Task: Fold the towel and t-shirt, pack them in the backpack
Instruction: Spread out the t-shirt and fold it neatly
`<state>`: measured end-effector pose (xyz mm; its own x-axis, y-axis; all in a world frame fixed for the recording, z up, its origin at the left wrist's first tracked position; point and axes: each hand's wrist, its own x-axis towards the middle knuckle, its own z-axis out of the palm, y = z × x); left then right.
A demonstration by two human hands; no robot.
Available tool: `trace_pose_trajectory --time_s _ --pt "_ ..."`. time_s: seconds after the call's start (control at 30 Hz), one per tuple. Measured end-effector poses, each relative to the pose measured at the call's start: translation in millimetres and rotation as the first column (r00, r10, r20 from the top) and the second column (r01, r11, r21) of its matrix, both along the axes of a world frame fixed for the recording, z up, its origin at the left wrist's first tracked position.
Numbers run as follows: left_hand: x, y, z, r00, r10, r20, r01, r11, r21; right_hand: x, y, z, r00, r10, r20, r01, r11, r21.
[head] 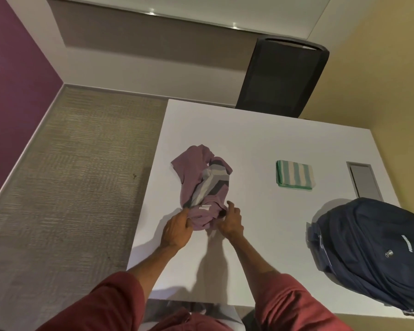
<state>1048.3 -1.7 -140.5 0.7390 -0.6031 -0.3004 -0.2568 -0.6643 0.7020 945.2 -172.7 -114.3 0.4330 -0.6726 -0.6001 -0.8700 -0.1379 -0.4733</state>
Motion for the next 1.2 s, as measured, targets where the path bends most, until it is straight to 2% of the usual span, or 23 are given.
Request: trace_pose_trajectory --time_s 0.13,0.3,0.4,0.47,0.6,0.7,0.77,0.83,0.9,0.93,0.97,1.07,1.2 --pt "6.9 0.4 1.8 0.999 -0.015 0.05 0.019 0.997 -0.072 7.7 14.4 -1.8 0.988 0.134 -0.082 -0.136 0.99 -0.02" --pt "16.2 1.1 14.2 0.991 0.024 0.129 -0.014 0.996 -0.084 3.6 14.5 -1.2 0.985 0.166 -0.05 -0.174 0.957 -0.234" --pt "20.8 4.9 19.3 0.98 0.081 0.183 -0.07 0.995 -0.065 -4.5 8.3 0.4 0.987 0.003 0.159 0.014 0.995 -0.1" --pt "23.5 6.8 23.1 0.967 0.107 0.232 -0.094 0.993 -0.067 -11.7 1.9 2.0 0.949 -0.115 0.293 0.122 0.993 -0.004" --pt "28.5 5.2 40.9 0.947 0.175 0.27 -0.15 0.982 -0.111 -17.6 -7.8 29.2 0.87 -0.226 0.438 0.171 0.972 0.162" --pt "31.4 -0.2 61.3 0.93 0.24 0.277 -0.204 0.967 -0.15 -17.0 -20.1 42.8 0.824 -0.322 0.466 0.174 0.927 0.333" --pt "31.2 -4.9 75.2 0.916 0.293 0.273 -0.247 0.95 -0.193 -16.8 -25.7 54.4 0.858 -0.241 0.454 0.077 0.934 0.35" --pt "26.3 -10.0 88.8 0.906 0.331 0.263 -0.271 0.933 -0.237 -17.4 -30.7 66.4 0.896 -0.027 0.443 -0.085 0.97 0.23" --pt "18.1 -13.7 100.4 0.903 0.334 0.269 -0.259 0.924 -0.28 -18.3 -29.1 77.9 0.886 0.252 0.39 -0.258 0.965 -0.037" --pt "13.7 -15.0 105.8 0.901 0.33 0.281 -0.246 0.923 -0.296 -19.3 -27.0 81.2 0.88 0.331 0.34 -0.288 0.942 -0.171" --pt "9.4 -16.1 110.8 0.897 0.33 0.293 -0.239 0.922 -0.305 -21.8 -25.6 82.0 0.887 0.355 0.297 -0.272 0.918 -0.287" --pt "-5.0 -17.8 125.6 0.876 0.382 0.296 -0.266 0.893 -0.364 -35.7 -21.0 96.2 0.942 0.242 0.234 -0.099 0.863 -0.496" --pt "-19.5 -16.6 152.4 0.837 0.494 0.236 -0.324 0.795 -0.513 -54.4 -33.0 114.8 0.904 0.159 0.396 0.051 0.881 -0.471"
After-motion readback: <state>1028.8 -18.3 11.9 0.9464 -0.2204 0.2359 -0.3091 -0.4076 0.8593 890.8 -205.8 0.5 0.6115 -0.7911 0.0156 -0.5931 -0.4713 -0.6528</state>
